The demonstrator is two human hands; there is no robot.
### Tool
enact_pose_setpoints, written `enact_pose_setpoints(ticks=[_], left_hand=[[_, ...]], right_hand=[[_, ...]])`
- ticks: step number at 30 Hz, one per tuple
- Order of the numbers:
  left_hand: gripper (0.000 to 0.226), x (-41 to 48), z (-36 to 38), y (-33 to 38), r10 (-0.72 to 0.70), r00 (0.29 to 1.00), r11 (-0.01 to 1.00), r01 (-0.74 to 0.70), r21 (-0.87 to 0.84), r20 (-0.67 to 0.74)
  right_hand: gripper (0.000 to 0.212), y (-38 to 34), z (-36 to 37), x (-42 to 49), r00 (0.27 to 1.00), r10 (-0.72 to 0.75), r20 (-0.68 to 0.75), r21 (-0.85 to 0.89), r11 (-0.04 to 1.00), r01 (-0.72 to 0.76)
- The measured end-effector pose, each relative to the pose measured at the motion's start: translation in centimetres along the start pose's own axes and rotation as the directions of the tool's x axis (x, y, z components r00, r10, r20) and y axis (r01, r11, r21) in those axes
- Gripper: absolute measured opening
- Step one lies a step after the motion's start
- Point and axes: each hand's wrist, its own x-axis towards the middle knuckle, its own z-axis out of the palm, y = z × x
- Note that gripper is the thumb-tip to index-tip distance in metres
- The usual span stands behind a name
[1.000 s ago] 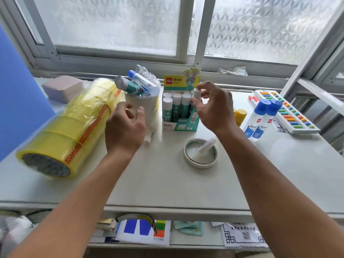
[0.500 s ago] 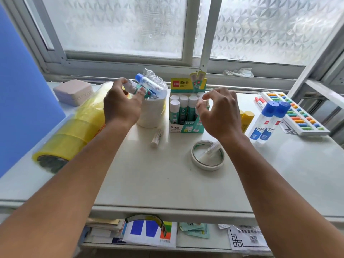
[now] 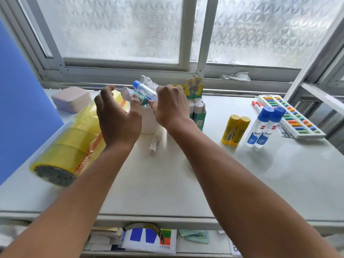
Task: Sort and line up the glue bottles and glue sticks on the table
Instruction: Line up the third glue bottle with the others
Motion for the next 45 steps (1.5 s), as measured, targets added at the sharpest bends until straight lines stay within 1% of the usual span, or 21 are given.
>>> enact_pose_setpoints(ticks=[3,6,7,9,12,14,16,18,20,22,24,26,28,30,31,32,35,37,41,43,45], left_hand=[[0.046,-1.0,-0.2,0.5,0.061,0.997,0.998,-0.06,0.025,-0.044],[0.039,-2.3,0.0,2.0,0.129,0.989,0.992,-0.129,0.005,-0.074],[0.038,-2.4,0.2,2.9,0.126,0.99,0.991,-0.129,-0.042,-0.057],[0.039,-2.5,1.0,4.7,0.098,0.994,0.983,-0.089,-0.159,0.049],[0.032,-2.8,2.4,6.9,0.149,0.955,0.947,-0.064,-0.314,0.257],[0.025,-3.7,3.5,7.7,0.206,0.918,0.926,-0.07,-0.371,0.339],[0.019,-4.9,4.5,8.3,0.237,0.88,0.918,-0.063,-0.392,0.412],[0.025,-6.3,5.1,8.8,0.241,0.851,0.901,-0.017,-0.434,0.467],[0.031,-7.9,5.6,9.7,0.266,0.825,0.883,-0.001,-0.469,0.498],[0.032,-9.6,6.2,10.7,0.302,0.795,0.888,-0.033,-0.459,0.527],[0.028,-11.4,6.9,11.8,0.305,0.78,0.889,-0.027,-0.457,0.547],[0.027,-12.8,7.9,12.5,0.282,0.775,0.891,0.007,-0.453,0.566],[0.029,-13.7,8.9,12.8,0.295,0.76,0.902,-0.022,-0.431,0.579],[0.031,-14.5,9.8,13.1,0.308,0.762,0.91,-0.06,-0.411,0.57],[0.032,-14.9,10.2,13.2,0.302,0.767,0.915,-0.067,-0.398,0.566],[0.034,-15.4,10.6,13.3,0.289,0.769,0.922,-0.064,-0.382,0.569],[0.044,-16.9,11.5,13.8,0.203,0.758,0.949,0.005,-0.315,0.62],[0.046,-17.8,12.3,13.8,0.166,0.735,0.95,0.059,-0.306,0.657],[0.048,-19.4,13.3,13.8,0.22,0.674,0.938,0.053,-0.344,0.705],[0.046,-19.4,13.2,13.7,0.203,0.69,0.942,0.056,-0.331,0.694],[0.036,-19.0,12.9,13.3,0.187,0.756,0.946,0.033,-0.321,0.627]], right_hand=[[0.018,-0.1,-0.6,-0.3,0.998,0.03,-0.049,0.114,0.993,-0.024],[0.01,0.4,-2.1,-1.8,0.98,0.135,-0.147,0.352,0.933,-0.076],[0.011,0.8,-2.7,-2.4,0.967,0.193,-0.165,0.469,0.878,-0.095],[0.012,2.1,-3.6,-4.1,0.947,0.297,-0.125,0.709,0.694,-0.125],[0.012,4.2,-4.6,-6.9,0.943,0.333,-0.027,0.876,0.462,-0.138],[0.008,5.9,-5.0,-8.6,0.949,0.315,0.03,0.902,0.4,-0.161],[0.015,7.6,-5.8,-9.7,0.951,0.3,0.077,0.877,0.434,-0.208],[0.021,9.3,-7.4,-10.3,0.936,0.343,0.076,0.851,0.467,-0.241],[0.025,11.1,-9.9,-10.4,0.927,0.375,0.026,0.856,0.471,-0.214],[0.027,12.8,-12.4,-10.7,0.949,0.314,0.021,0.858,0.482,-0.178],[0.028,14.4,-13.6,-11.6,0.96,0.263,0.094,0.823,0.523,-0.224],[0.028,16.2,-13.5,-12.7,0.94,0.27,0.206,0.794,0.515,-0.322],[0.031,18.1,-13.1,-13.7,0.903,0.291,0.316,0.802,0.427,-0.418],[0.031,20.0,-12.9,-14.5,0.869,0.251,0.426,0.843,0.238,-0.482],[0.032,20.8,-13.1,-14.9,0.865,0.202,0.46,0.85,0.181,-0.495],[0.039,21.5,-13.1,-15.4,0.865,0.157,0.476,0.845,0.189,-0.5],[0.062,22.8,-12.6,-16.9,0.874,0.149,0.462,0.779,0.403,-0.48],[0.057,23.2,-12.1,-17.3,0.903,0.224,0.368,0.755,0.494,-0.43],[0.042,24.5,-12.0,-18.0,0.923,0.336,0.189,0.739,0.571,-0.358],[0.041,25.7,-12.5,-18.0,0.903,0.409,0.131,0.662,0.642,-0.387],[0.042,27.1,-13.0,-17.5,0.878,0.467,0.102,0.555,0.706,-0.44]])
